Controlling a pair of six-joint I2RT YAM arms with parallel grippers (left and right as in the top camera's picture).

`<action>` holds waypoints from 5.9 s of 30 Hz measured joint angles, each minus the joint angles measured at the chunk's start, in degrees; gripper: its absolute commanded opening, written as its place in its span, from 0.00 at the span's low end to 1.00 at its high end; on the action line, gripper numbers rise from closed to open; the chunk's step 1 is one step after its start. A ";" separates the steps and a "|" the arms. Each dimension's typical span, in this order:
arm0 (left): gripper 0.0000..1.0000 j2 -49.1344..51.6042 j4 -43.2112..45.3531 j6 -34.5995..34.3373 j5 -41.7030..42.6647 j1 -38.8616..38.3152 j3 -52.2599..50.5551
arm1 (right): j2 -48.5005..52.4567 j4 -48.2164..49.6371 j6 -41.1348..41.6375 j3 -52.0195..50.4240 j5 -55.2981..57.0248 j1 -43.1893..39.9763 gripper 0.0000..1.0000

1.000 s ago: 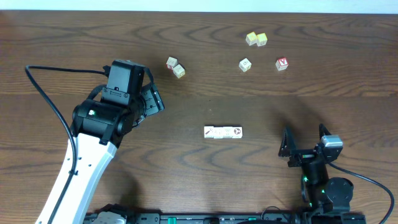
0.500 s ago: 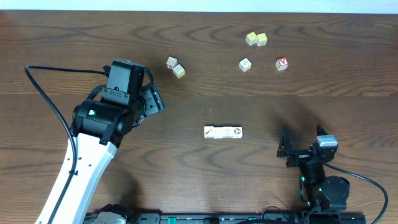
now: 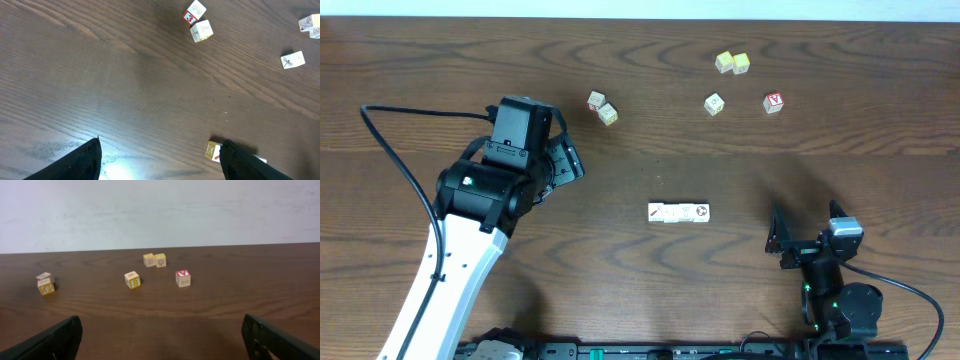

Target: Lift 4 blocks

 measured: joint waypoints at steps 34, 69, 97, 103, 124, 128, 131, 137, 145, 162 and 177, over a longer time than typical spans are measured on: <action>0.76 -10.84 1.60 15.26 2.01 1.73 -9.60 | 0.00 0.02 -0.02 0.00 0.02 0.00 0.99; 0.76 -71.06 60.94 40.46 22.56 13.07 -68.17 | -0.07 0.02 -0.04 -0.02 0.00 0.00 0.99; 0.76 -71.38 50.42 32.74 4.63 13.14 -70.12 | -0.07 0.04 -0.04 -0.04 0.00 0.00 0.99; 0.76 -71.38 50.42 31.76 4.26 13.14 -70.12 | -0.07 0.04 -0.04 -0.04 0.00 0.00 0.99; 0.76 -71.38 50.45 29.83 3.19 14.69 -70.12 | -0.07 0.04 -0.04 -0.04 0.00 0.00 0.99; 0.76 -71.38 50.45 29.83 3.19 14.69 -70.12 | -0.07 0.04 -0.04 -0.04 0.00 0.00 0.99; 0.76 -71.38 50.45 29.83 3.19 14.69 -70.12 | -0.07 0.04 -0.04 -0.04 0.00 0.00 0.99; 0.76 -71.38 50.45 29.83 3.19 14.69 -70.12 | -0.07 0.04 -0.04 -0.04 0.00 0.00 0.99; 0.76 -71.38 50.45 29.83 3.19 14.69 -70.12 | -0.07 0.04 -0.04 -0.04 0.00 0.00 0.99; 0.76 -71.38 50.45 29.83 3.19 14.69 -70.12 | -0.07 0.04 -0.04 -0.04 0.00 0.00 0.99; 0.76 -71.38 50.45 29.83 3.19 14.69 -70.12 | -0.07 0.04 -0.04 -0.04 0.00 0.00 0.99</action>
